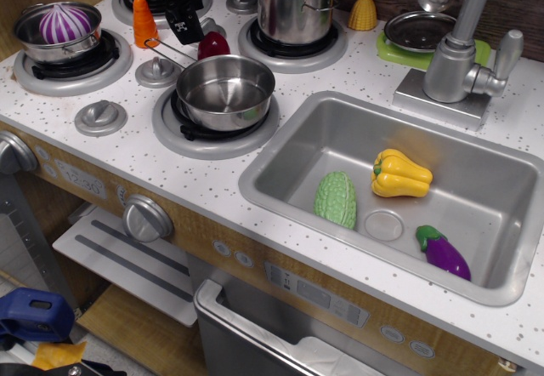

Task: Put sweet potato in pan which is on stove

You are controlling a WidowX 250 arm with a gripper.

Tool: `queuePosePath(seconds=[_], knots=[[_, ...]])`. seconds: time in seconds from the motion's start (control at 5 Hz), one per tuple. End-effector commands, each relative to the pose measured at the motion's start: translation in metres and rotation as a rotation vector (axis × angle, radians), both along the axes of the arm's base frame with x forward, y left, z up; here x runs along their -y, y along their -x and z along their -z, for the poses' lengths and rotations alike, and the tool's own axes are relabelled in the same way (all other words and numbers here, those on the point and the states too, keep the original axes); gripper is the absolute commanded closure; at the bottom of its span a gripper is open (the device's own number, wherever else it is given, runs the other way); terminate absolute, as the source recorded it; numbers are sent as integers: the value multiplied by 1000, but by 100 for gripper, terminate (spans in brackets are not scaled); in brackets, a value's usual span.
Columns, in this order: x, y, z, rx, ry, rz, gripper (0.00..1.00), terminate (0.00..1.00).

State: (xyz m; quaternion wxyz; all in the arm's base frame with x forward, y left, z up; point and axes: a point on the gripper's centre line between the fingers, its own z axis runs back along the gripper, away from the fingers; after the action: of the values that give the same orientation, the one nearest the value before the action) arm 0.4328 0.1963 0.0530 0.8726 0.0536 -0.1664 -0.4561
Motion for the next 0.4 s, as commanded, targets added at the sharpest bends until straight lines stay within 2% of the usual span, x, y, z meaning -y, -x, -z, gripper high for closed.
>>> queuePosePath(seconds=[0.0,0.2], knots=[[0,0,0,0,0,0,0,0],[6,-6,-2,2,5,2,0,0]])
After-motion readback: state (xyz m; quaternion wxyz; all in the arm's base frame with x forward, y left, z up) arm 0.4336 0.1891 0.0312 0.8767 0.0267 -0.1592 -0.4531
